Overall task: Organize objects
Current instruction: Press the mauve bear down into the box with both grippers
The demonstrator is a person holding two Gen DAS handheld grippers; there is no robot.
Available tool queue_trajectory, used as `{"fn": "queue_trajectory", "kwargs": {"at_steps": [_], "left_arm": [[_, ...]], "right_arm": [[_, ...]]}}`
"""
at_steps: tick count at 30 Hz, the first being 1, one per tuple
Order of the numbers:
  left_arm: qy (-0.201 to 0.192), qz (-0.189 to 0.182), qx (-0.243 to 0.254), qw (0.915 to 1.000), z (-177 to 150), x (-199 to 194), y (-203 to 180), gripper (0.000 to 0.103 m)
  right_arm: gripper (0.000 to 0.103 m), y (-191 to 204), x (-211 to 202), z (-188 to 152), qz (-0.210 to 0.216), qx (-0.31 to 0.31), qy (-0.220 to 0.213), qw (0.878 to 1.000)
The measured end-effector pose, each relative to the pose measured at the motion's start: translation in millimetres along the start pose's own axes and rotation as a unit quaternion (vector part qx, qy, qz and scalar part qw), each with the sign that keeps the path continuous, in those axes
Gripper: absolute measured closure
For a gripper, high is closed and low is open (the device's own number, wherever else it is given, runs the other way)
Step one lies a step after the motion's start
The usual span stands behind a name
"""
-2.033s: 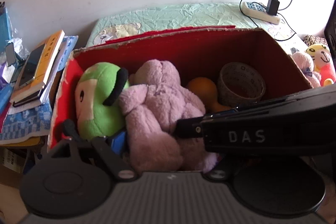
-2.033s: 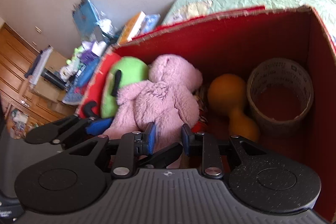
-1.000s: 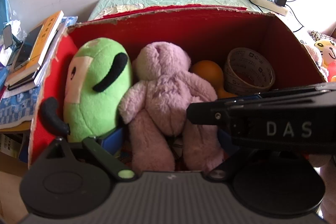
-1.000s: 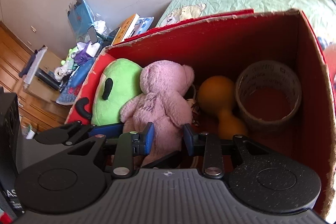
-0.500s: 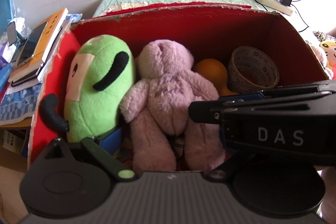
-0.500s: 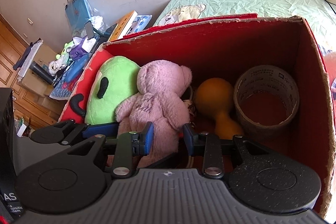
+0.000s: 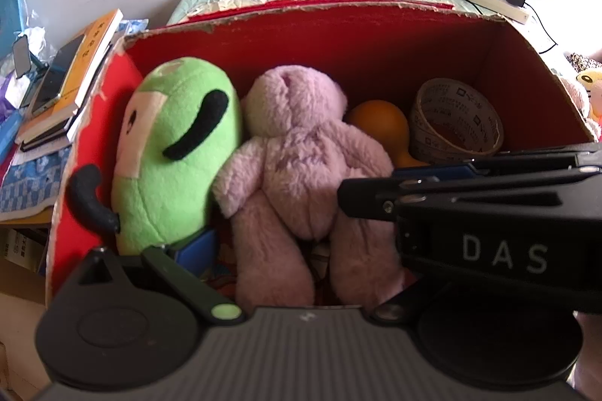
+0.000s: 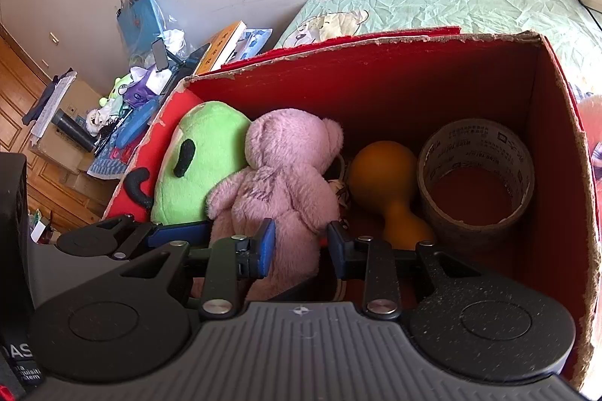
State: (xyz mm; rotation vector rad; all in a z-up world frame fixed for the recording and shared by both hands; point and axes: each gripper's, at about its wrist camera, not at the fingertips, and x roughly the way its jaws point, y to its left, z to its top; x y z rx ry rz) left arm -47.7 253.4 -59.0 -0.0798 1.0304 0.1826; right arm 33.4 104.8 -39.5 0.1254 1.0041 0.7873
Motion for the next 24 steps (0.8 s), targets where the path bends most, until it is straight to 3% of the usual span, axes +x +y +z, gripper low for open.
{"fn": "queue_trajectory", "kwargs": {"at_steps": [24], "left_arm": [[0.006, -0.001, 0.0, 1.0, -0.2, 1.8, 0.7, 0.001]], "right_arm": [[0.068, 1.0, -1.7, -2.2, -0.008, 0.007, -0.011, 1.0]]}}
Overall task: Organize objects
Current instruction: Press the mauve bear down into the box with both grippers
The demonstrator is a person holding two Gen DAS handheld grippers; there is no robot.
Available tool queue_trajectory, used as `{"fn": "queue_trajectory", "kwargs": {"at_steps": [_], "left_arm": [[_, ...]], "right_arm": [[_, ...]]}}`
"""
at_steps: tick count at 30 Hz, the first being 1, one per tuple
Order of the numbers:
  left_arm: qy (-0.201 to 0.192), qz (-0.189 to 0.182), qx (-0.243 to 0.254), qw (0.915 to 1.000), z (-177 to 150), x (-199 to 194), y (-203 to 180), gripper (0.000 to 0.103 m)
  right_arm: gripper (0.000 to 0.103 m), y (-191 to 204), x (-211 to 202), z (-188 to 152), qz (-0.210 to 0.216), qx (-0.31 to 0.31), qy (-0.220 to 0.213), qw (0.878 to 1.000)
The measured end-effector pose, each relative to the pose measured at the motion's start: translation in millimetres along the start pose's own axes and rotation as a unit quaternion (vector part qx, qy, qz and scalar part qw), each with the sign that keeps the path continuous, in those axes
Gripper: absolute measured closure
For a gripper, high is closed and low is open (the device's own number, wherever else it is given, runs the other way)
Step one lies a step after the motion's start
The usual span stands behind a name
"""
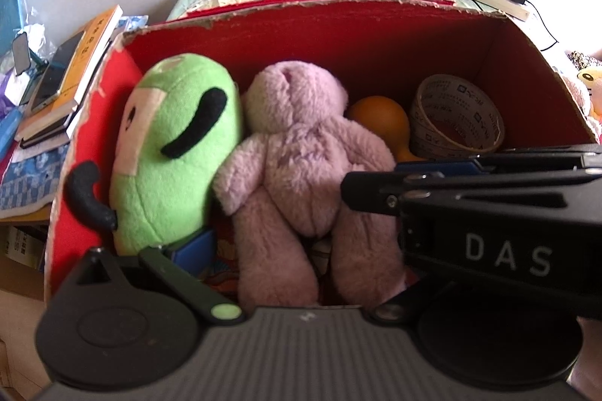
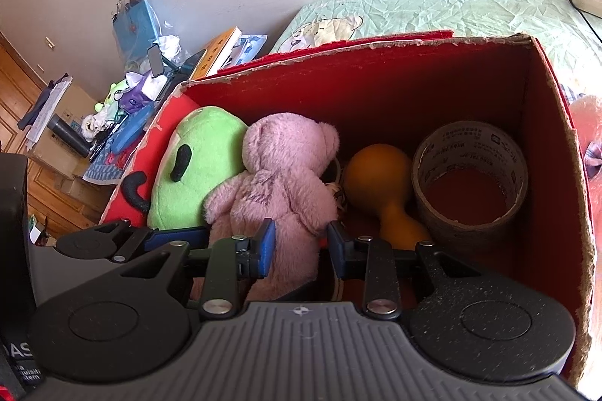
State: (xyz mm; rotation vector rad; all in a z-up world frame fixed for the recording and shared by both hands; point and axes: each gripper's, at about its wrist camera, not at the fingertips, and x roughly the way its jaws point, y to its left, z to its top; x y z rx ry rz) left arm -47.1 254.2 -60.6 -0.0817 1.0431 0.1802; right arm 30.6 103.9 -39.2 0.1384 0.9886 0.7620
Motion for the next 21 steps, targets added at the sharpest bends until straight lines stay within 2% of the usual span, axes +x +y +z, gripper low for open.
{"fn": "queue_trajectory", "kwargs": {"at_steps": [5, 21], "left_arm": [[-0.003, 0.0, -0.001, 1.0, 0.8, -0.4, 0.9, 0.001], [-0.006, -0.001, -0.002, 1.0, 1.0, -0.8, 1.0, 0.0]], "right_arm": [[0.068, 0.4, -0.2, -0.3, 0.002, 0.001, 0.0, 1.0], [0.068, 12.5, -0.3, -4.3, -0.031, -0.043, -0.02, 0.998]]}}
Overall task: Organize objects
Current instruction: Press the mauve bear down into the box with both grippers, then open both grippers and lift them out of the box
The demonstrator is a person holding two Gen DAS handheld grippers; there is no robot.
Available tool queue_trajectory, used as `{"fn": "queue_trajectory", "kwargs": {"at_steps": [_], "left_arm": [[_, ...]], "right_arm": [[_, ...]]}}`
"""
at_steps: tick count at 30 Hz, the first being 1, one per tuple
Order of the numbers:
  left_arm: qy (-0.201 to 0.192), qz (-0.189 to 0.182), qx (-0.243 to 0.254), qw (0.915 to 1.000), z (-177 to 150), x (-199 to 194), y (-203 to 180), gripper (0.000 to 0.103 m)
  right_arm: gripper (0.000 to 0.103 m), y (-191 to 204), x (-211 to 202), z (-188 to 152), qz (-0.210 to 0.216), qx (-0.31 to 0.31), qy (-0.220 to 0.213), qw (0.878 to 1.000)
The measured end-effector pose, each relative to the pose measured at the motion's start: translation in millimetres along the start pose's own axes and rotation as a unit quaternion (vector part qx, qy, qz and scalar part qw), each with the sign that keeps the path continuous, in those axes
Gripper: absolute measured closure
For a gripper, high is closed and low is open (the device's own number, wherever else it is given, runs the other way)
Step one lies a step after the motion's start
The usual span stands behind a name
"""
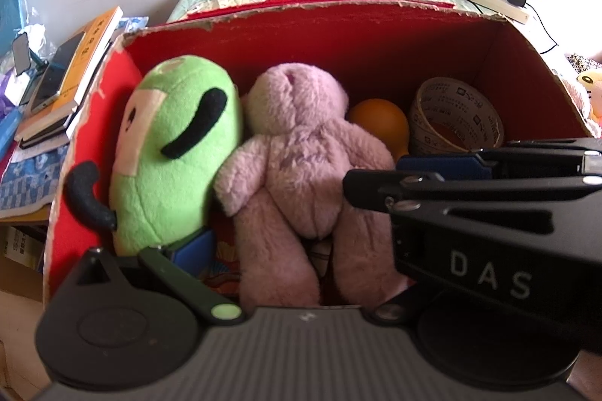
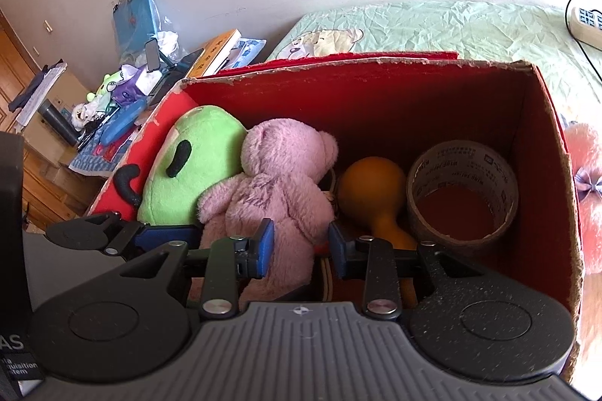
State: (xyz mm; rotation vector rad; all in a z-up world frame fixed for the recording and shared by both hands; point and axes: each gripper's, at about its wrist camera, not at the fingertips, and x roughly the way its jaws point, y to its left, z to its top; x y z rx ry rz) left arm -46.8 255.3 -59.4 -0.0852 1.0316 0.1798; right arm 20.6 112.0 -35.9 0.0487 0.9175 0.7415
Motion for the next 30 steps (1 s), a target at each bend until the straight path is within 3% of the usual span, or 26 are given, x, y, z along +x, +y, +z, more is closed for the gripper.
{"fn": "queue_trajectory", "kwargs": {"at_steps": [14, 20, 24, 30], "left_arm": [[-0.004, 0.011, -0.001, 0.9999, -0.7, -2.0, -2.4, 0.002], [-0.032, 0.011, 0.005, 0.9994, -1.4, -15.2, -7.9, 0.002], [-0.03, 0.03, 0.016, 0.999, -0.5, -18.2, -18.0, 0.002], [-0.035, 0.056, -0.009, 0.9978, 3.9, -30.7, -17.0, 0.002]], "right_arm": [[0.068, -0.2, -3.2, -1.0, -0.003, 0.02, -0.009, 1.0], [0.067, -7.7, -16.4, -3.0, -0.002, 0.031, -0.028, 0.999], [0.067, -22.6, -28.1, -1.8, 0.022, 0.065, -0.038, 0.997], [0.063, -43.0, -43.1, -1.9, 0.044, 0.083, -0.048, 0.994]]}}
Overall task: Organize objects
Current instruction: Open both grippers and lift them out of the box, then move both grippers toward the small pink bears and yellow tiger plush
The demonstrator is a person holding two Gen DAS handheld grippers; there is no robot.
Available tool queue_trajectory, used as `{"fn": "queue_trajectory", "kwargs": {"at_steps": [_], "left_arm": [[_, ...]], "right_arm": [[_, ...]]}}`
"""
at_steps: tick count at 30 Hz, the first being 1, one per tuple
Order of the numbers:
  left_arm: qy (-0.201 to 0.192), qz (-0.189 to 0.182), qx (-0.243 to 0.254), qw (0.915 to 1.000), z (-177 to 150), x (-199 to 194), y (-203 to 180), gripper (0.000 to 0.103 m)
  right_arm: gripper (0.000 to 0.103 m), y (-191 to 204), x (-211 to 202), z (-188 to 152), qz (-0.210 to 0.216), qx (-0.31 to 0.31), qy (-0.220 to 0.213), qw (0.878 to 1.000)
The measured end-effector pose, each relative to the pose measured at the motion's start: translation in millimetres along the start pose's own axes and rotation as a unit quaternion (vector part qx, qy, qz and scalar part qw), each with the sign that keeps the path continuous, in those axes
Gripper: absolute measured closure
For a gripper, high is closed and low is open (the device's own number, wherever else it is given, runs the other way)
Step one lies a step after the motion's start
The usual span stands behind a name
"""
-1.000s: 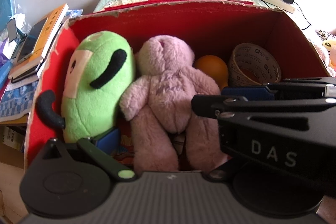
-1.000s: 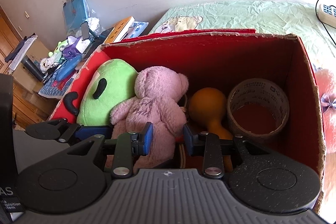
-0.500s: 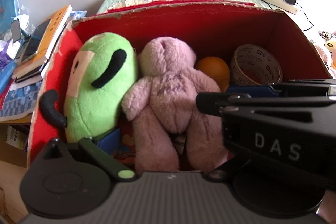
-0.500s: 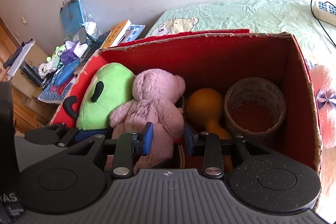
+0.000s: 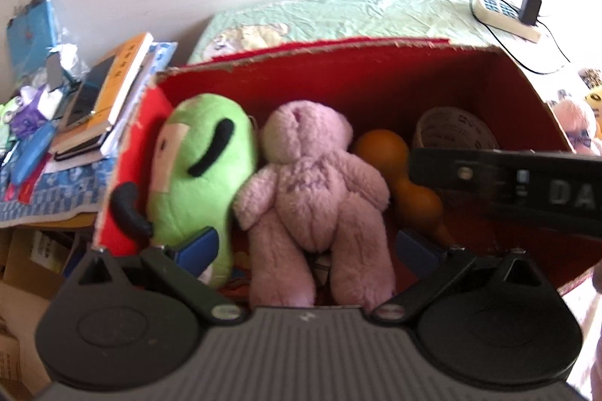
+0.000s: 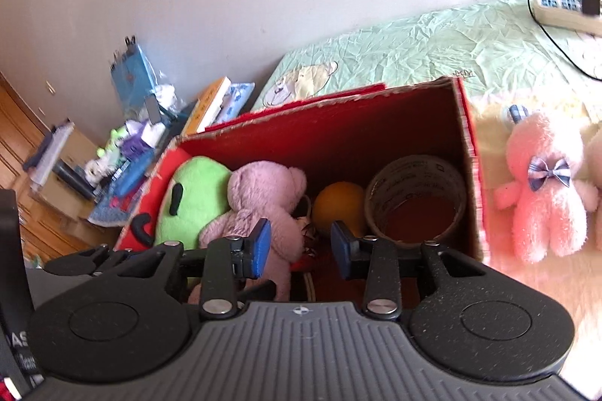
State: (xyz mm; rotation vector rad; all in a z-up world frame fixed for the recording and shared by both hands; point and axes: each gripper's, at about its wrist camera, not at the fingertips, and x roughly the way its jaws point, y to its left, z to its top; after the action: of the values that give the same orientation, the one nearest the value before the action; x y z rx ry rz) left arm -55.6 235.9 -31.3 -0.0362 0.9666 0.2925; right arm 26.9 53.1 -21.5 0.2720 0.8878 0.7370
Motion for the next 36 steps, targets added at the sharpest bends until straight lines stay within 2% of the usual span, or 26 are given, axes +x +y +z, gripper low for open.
{"fn": "queue_trajectory", "kwargs": {"at_steps": [3, 5, 8, 11, 16, 21, 26, 30, 36], "left_arm": [[-0.007, 0.019, -0.013, 0.9997, 3.3, -8.0, -4.0, 0.002], [-0.008, 0.034, -0.029, 0.999, 3.6, -15.1, -5.8, 0.002], [-0.01, 0.045, -0.045, 0.9979, 2.9, -25.7, -11.9, 0.002], [-0.016, 0.078, -0.058, 0.9952, 0.6, -36.4, -22.1, 0.002], [-0.028, 0.094, -0.079, 0.992, -3.1, -57.6, -39.1, 0.002], [-0.034, 0.108, -0.088, 0.9896, -5.2, -72.8, -62.9, 0.002], [-0.051, 0.09, -0.092, 0.9904, -5.4, -91.8, -91.1, 0.001], [-0.06, 0.083, -0.067, 0.9925, -5.6, -97.6, -119.3, 0.001], [-0.066, 0.034, -0.022, 0.997, 4.7, -96.4, -157.5, 0.001]], "right_arm": [[0.065, -4.7, -5.2, 2.6, 0.027, -0.01, 0.014, 0.999], [0.065, -3.1, -11.5, 3.5, 0.03, -0.032, 0.023, 0.999], [0.064, -7.2, -26.3, 4.8, 0.056, -0.046, 0.023, 0.997], [0.064, -12.5, -37.0, 7.5, 0.073, -0.053, 0.03, 0.995], [0.064, -26.3, -58.9, 6.7, 0.109, -0.056, 0.03, 0.992], [0.064, -43.9, -84.1, 7.8, 0.122, -0.061, 0.02, 0.99], [0.063, -67.7, -108.9, 7.2, 0.13, -0.049, 0.006, 0.99], [0.063, -89.7, -126.6, 4.4, 0.12, -0.031, 0.0, 0.992], [0.062, -123.7, -157.1, -2.3, 0.086, -0.001, -0.021, 0.996]]}}
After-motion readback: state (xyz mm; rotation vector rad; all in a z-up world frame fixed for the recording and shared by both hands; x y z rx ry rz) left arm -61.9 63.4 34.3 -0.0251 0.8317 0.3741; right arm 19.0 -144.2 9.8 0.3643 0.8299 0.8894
